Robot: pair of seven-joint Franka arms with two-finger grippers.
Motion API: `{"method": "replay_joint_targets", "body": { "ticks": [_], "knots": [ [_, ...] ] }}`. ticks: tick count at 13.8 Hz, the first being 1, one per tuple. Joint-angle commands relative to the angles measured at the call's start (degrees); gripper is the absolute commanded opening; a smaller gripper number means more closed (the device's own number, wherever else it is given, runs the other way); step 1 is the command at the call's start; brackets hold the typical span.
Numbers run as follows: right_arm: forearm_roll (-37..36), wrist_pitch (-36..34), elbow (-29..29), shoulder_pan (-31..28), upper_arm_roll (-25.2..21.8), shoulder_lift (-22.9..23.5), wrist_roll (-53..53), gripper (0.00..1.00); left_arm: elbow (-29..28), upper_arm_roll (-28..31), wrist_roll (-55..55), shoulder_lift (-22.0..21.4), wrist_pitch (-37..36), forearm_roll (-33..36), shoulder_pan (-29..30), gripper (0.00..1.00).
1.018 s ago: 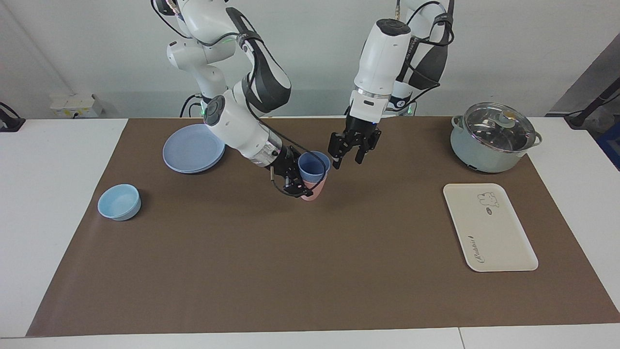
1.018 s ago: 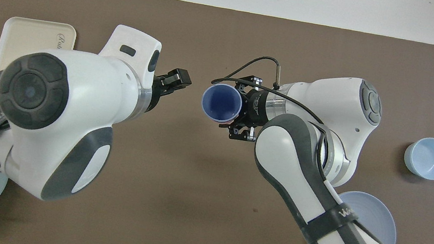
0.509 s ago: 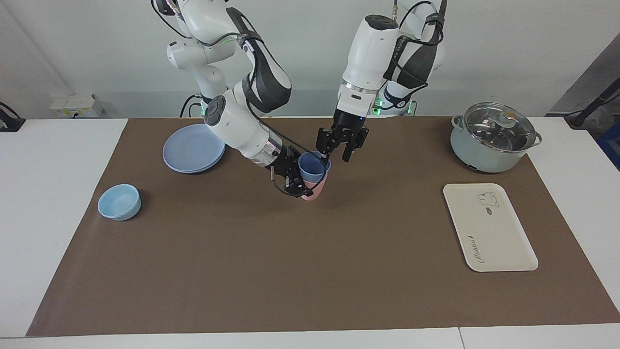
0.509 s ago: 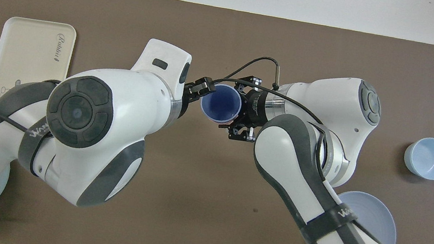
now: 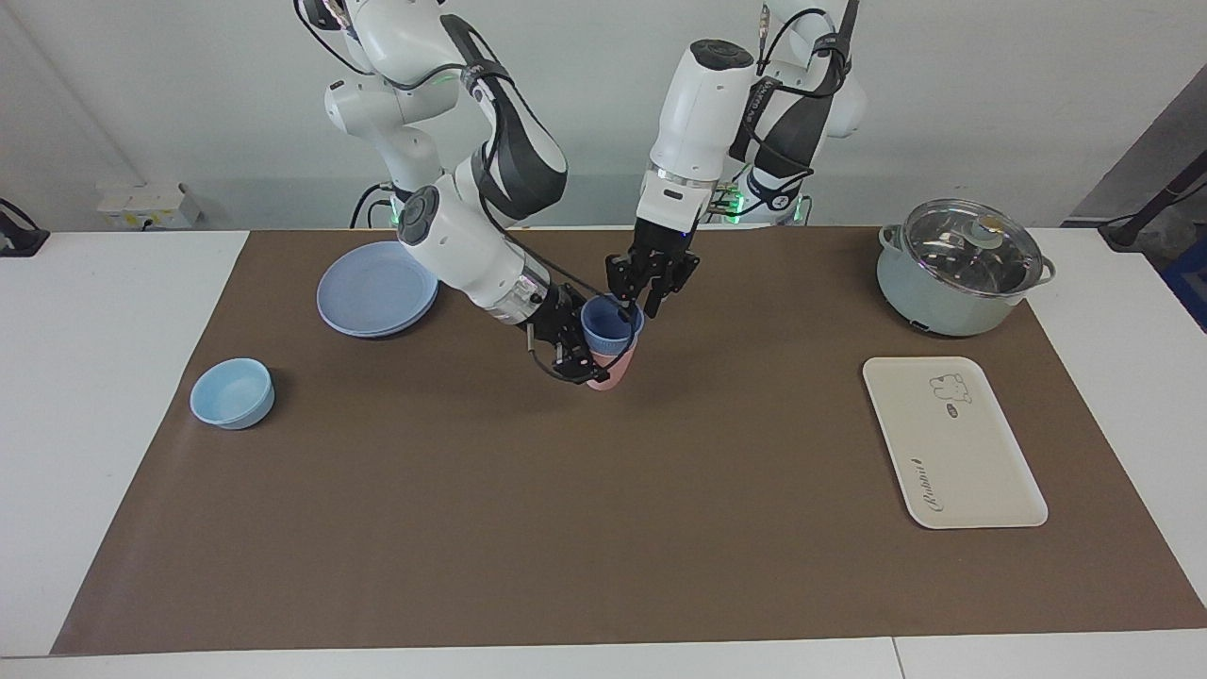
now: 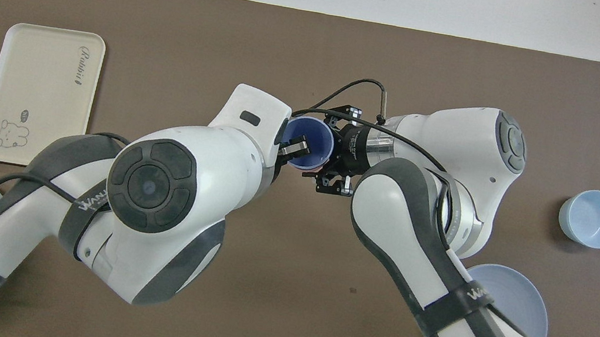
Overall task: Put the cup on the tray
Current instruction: 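Grasp the blue cup rim with the left gripper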
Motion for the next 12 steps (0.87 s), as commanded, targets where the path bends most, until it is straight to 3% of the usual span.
{"method": "replay_joint_targets", "body": {
  "ticks": [1,5,9,12],
  "knots": [
    [0.5,1.2,-0.6,0.3,-0.2,-0.4,-0.5,0.00,-0.7,0.3,-0.7,-0.3,2.4,-0.6,-0.2,0.00],
    [0.6,1.1,-0.6,-0.3,-0.2,-0.3,-0.6,0.00,3.9,0.4,-3.1,0.5,-2.3,-0.4,-0.4,0.00],
    [0.8,0.1,-0.6,-1.9,-0.5,-0.2,-1.2,0.00,13.6,0.5,-2.7,-1.1,-16.7,-0.4,0.0,0.00],
    [1.1,-2.3,-0.8,-5.1,-0.4,-0.4,-4.3,0.00,16.5,1.2,-1.8,-2.9,-24.9,0.4,1.2,0.00]
  ]
}}
